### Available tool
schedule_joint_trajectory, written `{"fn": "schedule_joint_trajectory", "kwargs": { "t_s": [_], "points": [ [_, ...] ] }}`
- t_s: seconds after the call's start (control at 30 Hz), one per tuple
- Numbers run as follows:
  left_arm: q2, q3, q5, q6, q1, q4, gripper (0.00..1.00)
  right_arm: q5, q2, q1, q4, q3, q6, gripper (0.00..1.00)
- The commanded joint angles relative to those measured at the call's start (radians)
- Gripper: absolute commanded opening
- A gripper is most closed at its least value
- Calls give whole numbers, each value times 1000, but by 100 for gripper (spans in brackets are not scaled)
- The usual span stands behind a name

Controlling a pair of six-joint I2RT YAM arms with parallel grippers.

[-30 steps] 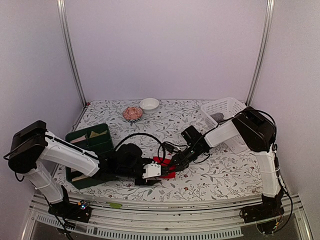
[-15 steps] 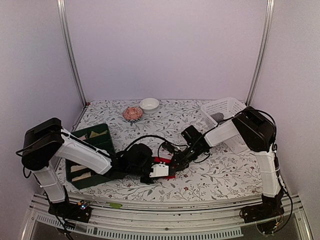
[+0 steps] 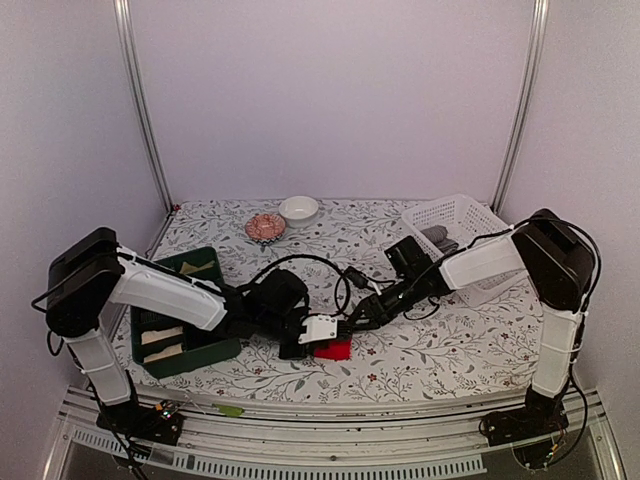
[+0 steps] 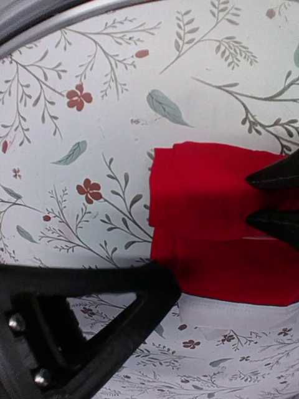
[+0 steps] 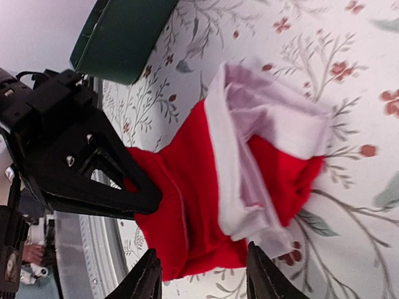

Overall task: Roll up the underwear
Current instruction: Roll the underwear at the center of the board.

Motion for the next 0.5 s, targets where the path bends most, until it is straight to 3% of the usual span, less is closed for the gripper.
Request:
{"fn": "schedule_joint_trajectory", "kwargs": {
  "t_s": [0.0,0.2,0.33,0.47],
  "points": [
    [36,38,174,-45,35,-282,4,226,-118,-23,91,-61,-33,48],
    [64,151,318,-78,123,-403,3,299,-362,-5,247,-303,-33,50],
    [157,276,418,-74,178,-523,4,396,-492,102,263,-404,-144,50],
    [289,403,495,-62,219,-645,4,485,-499,211,270,-419,-218,51]
  ]
}}
